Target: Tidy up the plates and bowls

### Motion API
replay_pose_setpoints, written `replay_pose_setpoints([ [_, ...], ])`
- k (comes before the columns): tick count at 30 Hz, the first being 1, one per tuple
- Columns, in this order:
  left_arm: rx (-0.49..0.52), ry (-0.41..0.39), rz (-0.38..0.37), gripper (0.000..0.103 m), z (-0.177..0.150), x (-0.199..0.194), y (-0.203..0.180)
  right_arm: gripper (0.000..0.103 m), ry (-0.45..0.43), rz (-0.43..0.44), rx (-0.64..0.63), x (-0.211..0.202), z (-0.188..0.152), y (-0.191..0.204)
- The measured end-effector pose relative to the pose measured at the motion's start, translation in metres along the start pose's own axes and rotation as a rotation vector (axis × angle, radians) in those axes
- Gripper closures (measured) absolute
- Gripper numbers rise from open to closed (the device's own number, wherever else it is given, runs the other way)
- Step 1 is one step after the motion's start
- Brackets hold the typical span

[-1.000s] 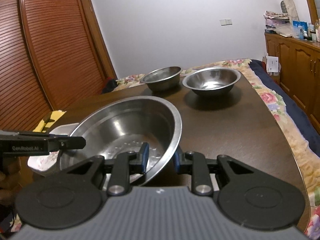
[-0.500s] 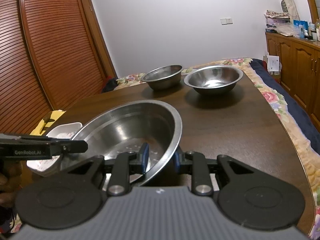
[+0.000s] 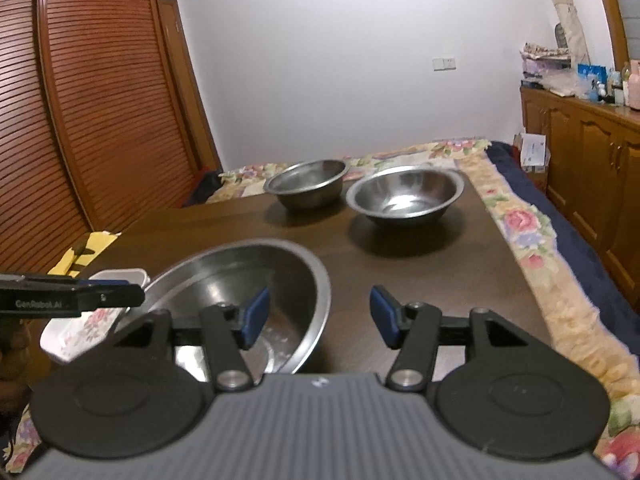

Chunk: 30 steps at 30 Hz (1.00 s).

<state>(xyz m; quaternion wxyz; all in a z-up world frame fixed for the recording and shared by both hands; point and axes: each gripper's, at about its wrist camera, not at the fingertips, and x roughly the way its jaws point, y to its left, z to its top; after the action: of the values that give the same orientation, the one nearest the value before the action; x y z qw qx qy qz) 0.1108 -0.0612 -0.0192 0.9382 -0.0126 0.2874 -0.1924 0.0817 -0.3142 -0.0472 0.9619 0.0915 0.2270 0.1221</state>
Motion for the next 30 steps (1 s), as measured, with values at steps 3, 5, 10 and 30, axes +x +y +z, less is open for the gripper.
replay_pose_setpoints([
  [3, 0.025, -0.025, 0.000, 0.069, 0.015, -0.002, -0.002, 0.038, -0.020, -0.007, -0.015, -0.004, 0.007, -0.002],
  [5, 0.050, -0.042, -0.002, 0.068, 0.026, -0.001, -0.004, 0.036, -0.034, -0.014, -0.035, -0.007, 0.013, -0.003],
  [10, 0.114, -0.070, -0.024, 0.066, 0.057, 0.008, -0.011, 0.036, -0.069, -0.043, -0.073, -0.007, 0.035, -0.011],
  [30, 0.186, 0.108, -0.140, 0.066, 0.110, 0.137, -0.033, 0.036, -0.022, -0.144, -0.019, 0.087, 0.068, -0.088],
])
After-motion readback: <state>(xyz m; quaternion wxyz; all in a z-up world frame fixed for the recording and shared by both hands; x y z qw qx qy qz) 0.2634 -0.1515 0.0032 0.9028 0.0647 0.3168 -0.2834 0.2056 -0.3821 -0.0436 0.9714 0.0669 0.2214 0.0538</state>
